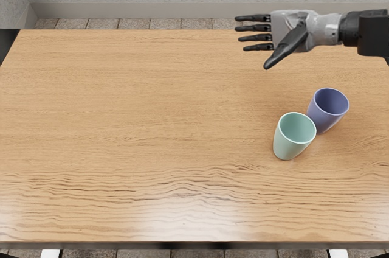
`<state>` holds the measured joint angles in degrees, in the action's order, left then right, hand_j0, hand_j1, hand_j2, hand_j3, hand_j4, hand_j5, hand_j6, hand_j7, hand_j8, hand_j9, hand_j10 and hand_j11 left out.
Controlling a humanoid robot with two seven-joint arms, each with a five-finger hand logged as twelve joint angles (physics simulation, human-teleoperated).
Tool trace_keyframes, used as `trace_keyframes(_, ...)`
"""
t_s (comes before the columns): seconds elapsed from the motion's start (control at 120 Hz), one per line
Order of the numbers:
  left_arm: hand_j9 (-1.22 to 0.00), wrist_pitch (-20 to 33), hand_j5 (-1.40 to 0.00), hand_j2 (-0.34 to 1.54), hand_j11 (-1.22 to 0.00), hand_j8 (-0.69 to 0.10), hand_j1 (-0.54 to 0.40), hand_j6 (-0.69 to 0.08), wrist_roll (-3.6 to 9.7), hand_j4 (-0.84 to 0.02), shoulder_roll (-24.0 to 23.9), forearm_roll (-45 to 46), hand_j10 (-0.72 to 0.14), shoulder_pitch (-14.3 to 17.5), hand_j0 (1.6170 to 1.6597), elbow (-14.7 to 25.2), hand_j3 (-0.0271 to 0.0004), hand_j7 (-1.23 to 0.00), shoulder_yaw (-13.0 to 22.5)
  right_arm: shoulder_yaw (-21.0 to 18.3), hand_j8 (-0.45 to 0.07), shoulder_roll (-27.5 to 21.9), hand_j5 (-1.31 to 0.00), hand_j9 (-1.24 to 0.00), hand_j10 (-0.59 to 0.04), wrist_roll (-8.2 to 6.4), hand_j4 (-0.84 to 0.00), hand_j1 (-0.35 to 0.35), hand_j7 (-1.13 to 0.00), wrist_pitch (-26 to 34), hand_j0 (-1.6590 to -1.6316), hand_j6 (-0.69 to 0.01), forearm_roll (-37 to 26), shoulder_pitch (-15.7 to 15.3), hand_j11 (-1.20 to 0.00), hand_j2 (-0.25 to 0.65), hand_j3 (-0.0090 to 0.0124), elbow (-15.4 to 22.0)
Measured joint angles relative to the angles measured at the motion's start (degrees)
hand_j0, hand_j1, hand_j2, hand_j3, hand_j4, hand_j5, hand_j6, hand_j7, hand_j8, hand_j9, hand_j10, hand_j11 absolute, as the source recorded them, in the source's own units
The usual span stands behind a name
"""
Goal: Pick up cup and place in cup with right hand
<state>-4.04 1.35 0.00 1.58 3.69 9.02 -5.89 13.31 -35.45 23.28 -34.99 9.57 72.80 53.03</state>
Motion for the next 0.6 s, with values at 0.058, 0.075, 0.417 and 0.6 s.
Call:
trace_keyframes(0.058, -0.01, 0.0, -0.01, 0.00, -0.01, -0.012, 0.335, -0.012, 0.00, -0.012, 0.0, 0.0, -0.012, 0.0, 1.6578, 0.0, -0.0001, -0.01, 0.0, 0.1, 0.001, 0.2, 0.00, 0.00, 0.001, 0.01, 0.000, -0.349, 0.00, 0.0, -1.6577, 0.001, -0.1, -0.1, 0.00, 0.000, 0.0000, 0.1)
trace_keyframes(0.075, -0.01, 0.0, -0.01, 0.00, -0.01, -0.012, 0.335, -0.012, -0.01, -0.012, 0.0, 0.0, -0.012, 0.0, 1.6578, 0.0, -0.0001, -0.01, 0.0, 0.2, 0.001, 0.2, 0.00, 0.00, 0.001, 0.01, 0.000, -0.349, 0.00, 0.0, -1.6578, 0.001, -0.1, 0.0, 0.00, 0.000, 0.0000, 0.1)
trace_keyframes(0.417, -0.01, 0.0, -0.01, 0.00, -0.01, -0.012, 0.335, -0.012, -0.01, -0.012, 0.0, 0.0, -0.012, 0.0, 1.6580, 0.0, 0.0000, -0.01, 0.0, 3.9, 0.000, -5.8, 0.00, 0.00, 0.000, 3.12, -0.001, -0.349, 0.00, 0.1, -1.6580, -0.001, -27.7, 5.7, 0.00, 0.000, 0.0000, 15.5)
trace_keyframes(0.6, -0.01, 0.0, -0.01, 0.00, -0.01, -0.012, 0.335, -0.012, 0.02, -0.012, 0.0, 0.0, -0.012, 0.0, 1.6580, 0.0, 0.0000, -0.01, 0.0, 3.8, -0.002, -14.8, 0.00, 0.00, -0.001, 3.51, -0.002, -0.349, 0.00, 1.4, -1.6580, -0.002, -39.4, 6.8, 0.00, 0.000, 0.0000, 31.5)
